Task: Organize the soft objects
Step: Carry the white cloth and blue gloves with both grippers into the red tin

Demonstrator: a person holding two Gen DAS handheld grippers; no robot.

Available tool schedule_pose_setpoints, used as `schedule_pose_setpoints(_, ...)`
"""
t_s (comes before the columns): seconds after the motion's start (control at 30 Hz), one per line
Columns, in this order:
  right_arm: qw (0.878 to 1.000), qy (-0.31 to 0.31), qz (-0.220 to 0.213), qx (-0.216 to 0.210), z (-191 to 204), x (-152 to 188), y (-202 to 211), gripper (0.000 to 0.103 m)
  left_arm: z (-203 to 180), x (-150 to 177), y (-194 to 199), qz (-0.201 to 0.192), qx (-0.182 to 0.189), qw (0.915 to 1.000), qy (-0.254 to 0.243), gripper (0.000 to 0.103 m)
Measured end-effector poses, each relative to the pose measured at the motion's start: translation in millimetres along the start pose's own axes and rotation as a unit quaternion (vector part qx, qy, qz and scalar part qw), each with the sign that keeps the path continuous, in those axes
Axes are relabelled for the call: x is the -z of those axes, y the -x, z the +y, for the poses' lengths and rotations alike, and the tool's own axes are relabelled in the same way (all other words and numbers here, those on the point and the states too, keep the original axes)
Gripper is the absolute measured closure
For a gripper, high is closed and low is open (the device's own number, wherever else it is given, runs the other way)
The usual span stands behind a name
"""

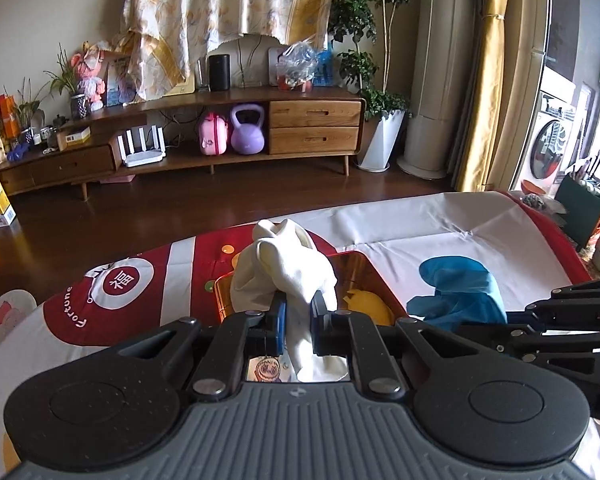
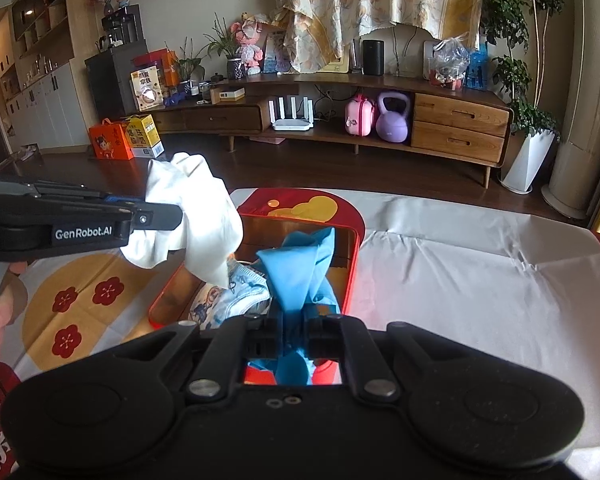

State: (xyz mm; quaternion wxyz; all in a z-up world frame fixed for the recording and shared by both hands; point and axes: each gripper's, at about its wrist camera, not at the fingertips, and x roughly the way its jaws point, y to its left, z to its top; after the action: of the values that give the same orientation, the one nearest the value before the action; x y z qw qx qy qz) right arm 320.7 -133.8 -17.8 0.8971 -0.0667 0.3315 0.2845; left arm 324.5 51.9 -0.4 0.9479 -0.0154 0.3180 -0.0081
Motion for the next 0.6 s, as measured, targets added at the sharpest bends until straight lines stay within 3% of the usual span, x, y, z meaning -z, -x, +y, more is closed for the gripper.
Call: schedule_pose_setpoints(0.6, 0.999, 0.018, 0.034, -0.009, 6.7, 0.7, -65.7, 0.096, 0.6, 3.2, -63.8, 0.017, 0.011, 0.9998, 0.009, 0.091)
